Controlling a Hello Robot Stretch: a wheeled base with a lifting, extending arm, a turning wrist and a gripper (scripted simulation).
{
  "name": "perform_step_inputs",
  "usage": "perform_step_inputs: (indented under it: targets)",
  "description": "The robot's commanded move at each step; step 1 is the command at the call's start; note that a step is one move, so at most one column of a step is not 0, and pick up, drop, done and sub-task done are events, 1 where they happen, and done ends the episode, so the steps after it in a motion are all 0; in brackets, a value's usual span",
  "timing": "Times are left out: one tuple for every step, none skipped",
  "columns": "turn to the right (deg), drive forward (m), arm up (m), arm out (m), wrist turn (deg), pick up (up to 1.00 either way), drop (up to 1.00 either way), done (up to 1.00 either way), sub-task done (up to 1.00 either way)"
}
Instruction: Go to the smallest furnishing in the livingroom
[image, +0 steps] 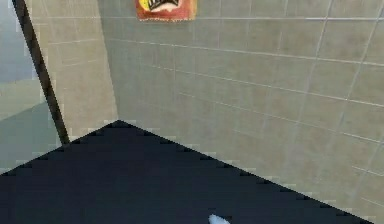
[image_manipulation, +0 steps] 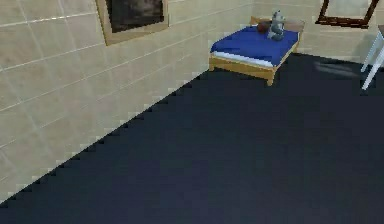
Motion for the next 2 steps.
perform_step_inputs:
  targets:
    - [-27.0,0.00,0.00,0.00,0.0,0.00,0.00,0.00,0.00]
    - [0.0,0.35,0.00,0.00,0.0,0.00,0.00,0.00,0.00]
